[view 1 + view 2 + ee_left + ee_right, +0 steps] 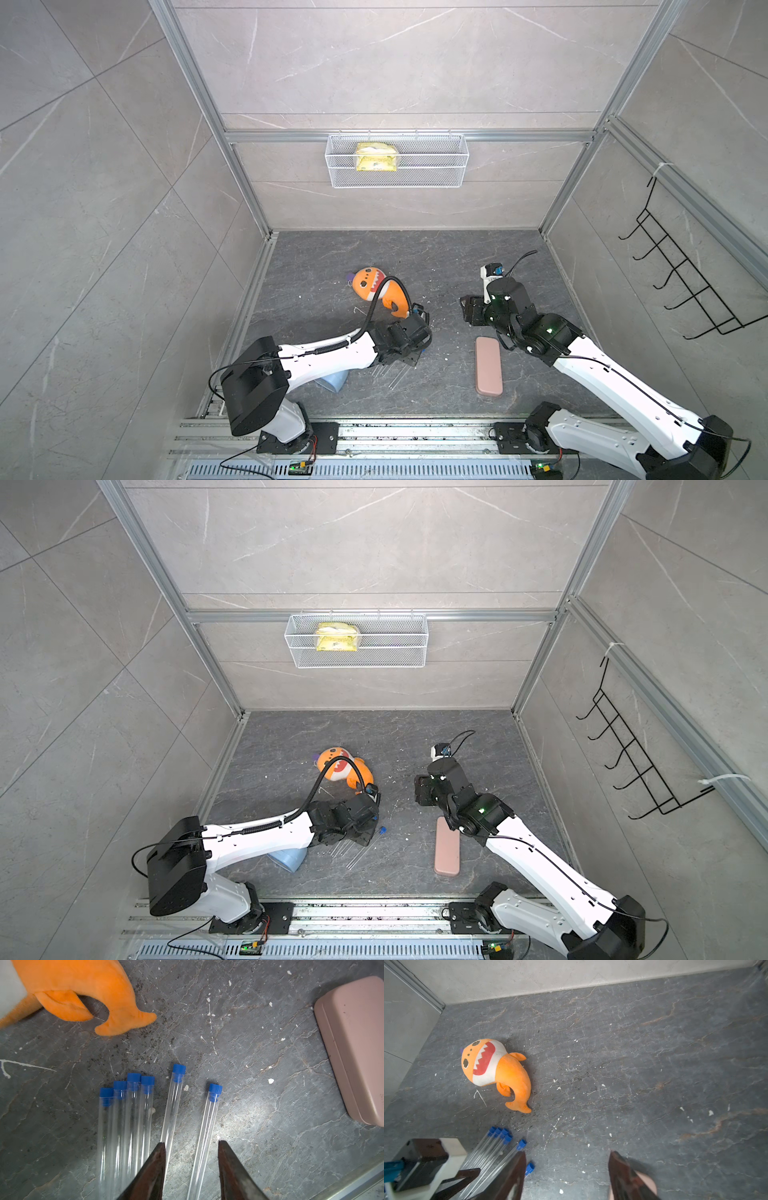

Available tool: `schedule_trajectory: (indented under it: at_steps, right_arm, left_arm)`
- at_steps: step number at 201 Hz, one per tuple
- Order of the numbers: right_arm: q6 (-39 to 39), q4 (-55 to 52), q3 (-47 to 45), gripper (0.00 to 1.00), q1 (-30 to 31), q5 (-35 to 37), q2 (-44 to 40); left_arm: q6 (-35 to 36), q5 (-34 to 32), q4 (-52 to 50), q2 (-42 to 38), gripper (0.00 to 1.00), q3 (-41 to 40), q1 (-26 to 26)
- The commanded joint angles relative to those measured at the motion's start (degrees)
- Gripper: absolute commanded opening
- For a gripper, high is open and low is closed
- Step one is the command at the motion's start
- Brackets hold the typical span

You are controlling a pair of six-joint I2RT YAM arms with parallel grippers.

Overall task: Remove stoppers from test tubes
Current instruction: Pick up the test tube at the center of the board.

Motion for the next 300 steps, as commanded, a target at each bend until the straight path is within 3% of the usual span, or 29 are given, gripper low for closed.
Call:
schedule_trajectory:
  at_steps: [1, 33, 64, 81, 222, 300]
  right_arm:
    - [0.0, -0.3, 0.0, 0.73, -1.1, -4.7, 0.1]
    - [3.5, 2.8, -2.4, 0.75, -5.4, -12.2, 0.0]
    - [9.9, 7.4, -6.2, 0.75, -14.7, -26.3, 1.4]
    - [11.0, 8.4, -6.7, 0.74, -15.8, -29.2, 2.2]
    - [8.8, 7.6, -8.9, 0.72, -11.3, -25.7, 2.1]
    - [8.6, 8.4, -9.5, 0.72, -10.8, -25.5, 2.6]
  left_arm:
    - [-2.2, 2.5, 1.0, -0.4, 0.42, -1.4, -0.9]
    - [-4.0, 3.4, 2.1, -1.6, 0.41, -4.0, -1.5]
    - [-4.7, 3.8, 2.1, -1.8, 0.42, -5.4, -1.9]
    - [-4.9, 3.9, 2.0, -1.9, 0.43, -5.8, -2.1]
    - [-4.1, 3.0, 4.5, 6.9, 0.46, -5.0, -2.9]
    - [-4.3, 3.0, 4.7, 8.6, 0.33, -6.4, -3.0]
